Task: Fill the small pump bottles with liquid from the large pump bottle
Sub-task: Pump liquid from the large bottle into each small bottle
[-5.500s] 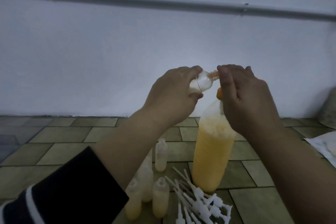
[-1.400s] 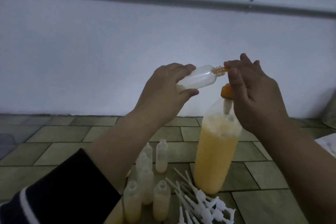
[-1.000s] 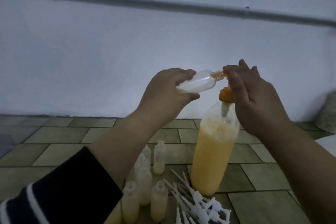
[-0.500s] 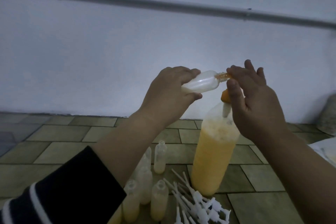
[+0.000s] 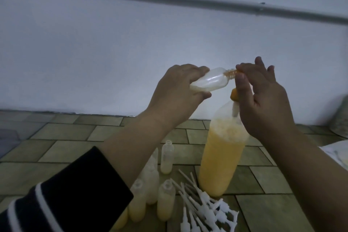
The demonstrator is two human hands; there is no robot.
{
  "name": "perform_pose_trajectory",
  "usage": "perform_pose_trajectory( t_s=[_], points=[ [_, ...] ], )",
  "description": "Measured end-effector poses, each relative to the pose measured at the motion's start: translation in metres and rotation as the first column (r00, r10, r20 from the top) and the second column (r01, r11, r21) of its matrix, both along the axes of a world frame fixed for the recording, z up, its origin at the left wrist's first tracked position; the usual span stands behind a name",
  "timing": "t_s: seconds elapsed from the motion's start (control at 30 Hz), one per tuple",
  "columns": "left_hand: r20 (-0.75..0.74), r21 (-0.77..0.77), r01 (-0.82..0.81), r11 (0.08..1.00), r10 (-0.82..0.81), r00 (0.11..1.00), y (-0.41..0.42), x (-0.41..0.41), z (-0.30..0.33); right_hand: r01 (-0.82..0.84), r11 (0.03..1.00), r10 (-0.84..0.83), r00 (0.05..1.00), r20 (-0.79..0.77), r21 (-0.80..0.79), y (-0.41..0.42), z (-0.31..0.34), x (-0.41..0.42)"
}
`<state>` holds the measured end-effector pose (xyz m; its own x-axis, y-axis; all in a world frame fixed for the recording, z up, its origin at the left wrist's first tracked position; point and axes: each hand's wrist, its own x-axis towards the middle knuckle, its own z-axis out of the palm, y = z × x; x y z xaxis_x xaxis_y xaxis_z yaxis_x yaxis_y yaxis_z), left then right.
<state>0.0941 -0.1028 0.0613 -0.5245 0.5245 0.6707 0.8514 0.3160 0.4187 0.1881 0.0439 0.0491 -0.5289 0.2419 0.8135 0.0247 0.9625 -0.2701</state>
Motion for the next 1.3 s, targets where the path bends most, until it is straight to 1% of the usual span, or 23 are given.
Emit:
perform_pose_trajectory(
  t_s=[0.13,0.2,0.27,0.37,0.5,0.63,0.73,0.87,1.0,1.17,1.3],
  points=[
    [0.000,0.015,0.007,1.000,-0.007,1.000,0.005,0.001,-0.007,0.027,0.999,-0.029,0.998,-0.047,-0.048,-0.001,-0.007,0.000],
    [0.001,-0.008,-0.009,1.000,0.009,1.000,0.007,0.001,-0.013,0.044,0.996,-0.047,0.998,-0.047,-0.078,-0.004,-0.014,-0.001],
    [0.033,-0.026,-0.014,1.000,0.015,0.999,0.005,0.001,-0.016,0.031,0.996,-0.034,0.999,-0.031,-0.086,-0.006,-0.018,-0.002],
    [0.006,-0.056,-0.019,0.998,0.019,1.000,0.003,0.001,-0.011,0.004,0.998,-0.004,1.000,-0.002,-0.061,-0.002,-0.012,-0.001],
    [-0.018,-0.015,-0.021,1.000,0.021,1.000,0.002,0.003,0.001,-0.018,1.000,0.018,1.000,-0.006,-0.003,0.000,0.000,0.003],
    [0.035,0.015,0.016,1.000,-0.016,0.999,0.006,0.007,-0.004,0.022,0.998,-0.025,0.998,-0.053,-0.058,0.000,-0.007,0.000],
    [0.095,-0.001,0.015,1.000,-0.015,0.995,0.007,0.007,-0.013,0.045,0.995,-0.049,0.998,-0.036,-0.089,-0.002,-0.020,-0.004],
    [0.095,-0.001,0.015,1.000,-0.015,0.995,0.002,0.004,-0.011,0.030,0.999,-0.030,0.999,0.021,-0.026,0.000,-0.011,-0.004],
    [0.063,0.034,0.014,0.999,-0.016,0.998,0.004,0.003,-0.002,0.007,1.000,-0.008,1.000,0.023,0.028,0.004,0.004,-0.001],
    [0.088,0.044,0.020,0.999,-0.024,0.996,0.012,0.004,-0.008,0.062,0.996,-0.067,0.995,-0.071,-0.067,0.000,-0.015,-0.006],
    [0.150,0.017,0.030,0.999,-0.032,0.988,0.006,0.001,-0.013,0.047,0.996,-0.051,0.998,-0.046,-0.071,-0.004,-0.019,-0.008]
  ],
)
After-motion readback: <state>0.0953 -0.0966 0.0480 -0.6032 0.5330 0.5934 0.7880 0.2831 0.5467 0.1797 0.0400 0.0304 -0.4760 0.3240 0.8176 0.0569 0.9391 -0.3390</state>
